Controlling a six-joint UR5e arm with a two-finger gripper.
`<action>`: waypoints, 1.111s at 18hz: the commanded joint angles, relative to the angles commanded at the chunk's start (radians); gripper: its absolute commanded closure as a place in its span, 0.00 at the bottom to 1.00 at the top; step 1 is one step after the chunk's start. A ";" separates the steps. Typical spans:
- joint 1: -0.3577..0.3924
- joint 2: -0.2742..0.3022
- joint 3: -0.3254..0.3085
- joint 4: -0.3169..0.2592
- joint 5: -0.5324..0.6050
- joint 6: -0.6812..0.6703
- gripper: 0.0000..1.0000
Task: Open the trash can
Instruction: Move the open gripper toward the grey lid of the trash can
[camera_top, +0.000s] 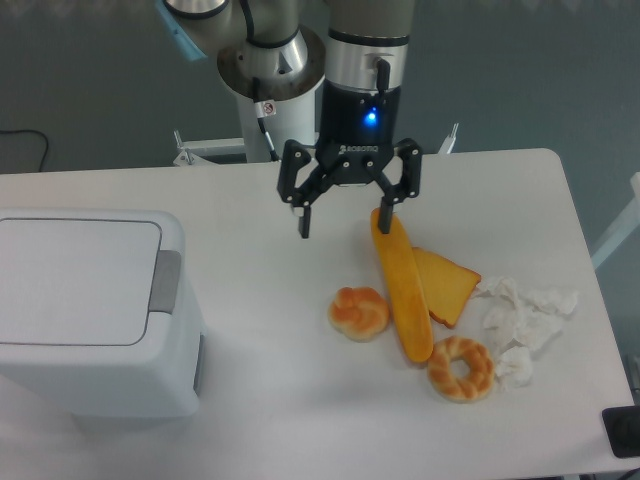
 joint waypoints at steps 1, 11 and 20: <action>-0.012 -0.003 0.003 0.000 0.000 -0.006 0.00; -0.086 -0.046 0.022 -0.002 -0.009 -0.071 0.00; -0.106 -0.051 0.012 0.000 -0.011 -0.069 0.00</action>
